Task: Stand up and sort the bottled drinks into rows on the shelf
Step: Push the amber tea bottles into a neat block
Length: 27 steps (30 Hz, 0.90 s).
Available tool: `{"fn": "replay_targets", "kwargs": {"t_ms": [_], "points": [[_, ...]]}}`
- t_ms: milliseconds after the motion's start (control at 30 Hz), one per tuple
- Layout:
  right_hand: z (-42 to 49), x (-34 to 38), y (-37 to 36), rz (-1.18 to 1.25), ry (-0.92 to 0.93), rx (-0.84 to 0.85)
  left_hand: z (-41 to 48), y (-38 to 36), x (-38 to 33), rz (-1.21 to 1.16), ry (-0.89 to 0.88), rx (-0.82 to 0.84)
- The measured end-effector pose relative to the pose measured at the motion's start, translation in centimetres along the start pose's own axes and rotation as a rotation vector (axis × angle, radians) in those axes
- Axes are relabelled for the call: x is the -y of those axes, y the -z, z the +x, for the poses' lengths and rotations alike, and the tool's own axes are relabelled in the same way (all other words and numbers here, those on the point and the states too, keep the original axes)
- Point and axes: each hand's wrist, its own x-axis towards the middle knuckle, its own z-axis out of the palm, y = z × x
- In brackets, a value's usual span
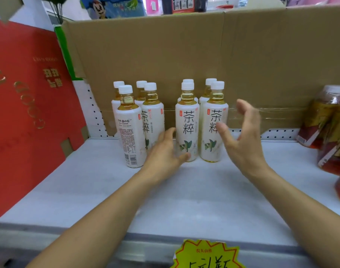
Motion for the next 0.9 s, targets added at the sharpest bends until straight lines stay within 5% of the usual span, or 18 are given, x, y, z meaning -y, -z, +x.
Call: {"fn": "replay_targets", "kwargs": {"t_ms": [100, 200, 333, 467, 767, 900], "points": [[0.9, 4.7, -0.8, 0.061, 0.288, -0.031, -1.9, 3.0, 0.2, 0.143, -0.242, -0.405], [2.4, 8.8, -3.9, 0.073, 0.337, 0.108, -1.7, 5.3, 2.4, 0.054, -0.218, -0.760], [5.6, 12.5, -9.2, 0.114, -0.018, 0.354, 0.2, 6.3, 4.8, -0.136, 0.161, -0.591], [8.0, 12.9, -13.4, 0.225, -0.369, 0.484, 0.5, 6.7, 6.4, -0.229, 0.187, -0.454], [5.8, 12.0, -11.5, 0.302, -0.206, 0.483, -0.8, 9.1, 8.8, -0.573, 0.141, -0.057], [4.5, 12.2, -8.4, 0.338, -0.175, 0.482, -1.4, 8.4, 8.3, -0.389, 0.170, -0.146]]}}
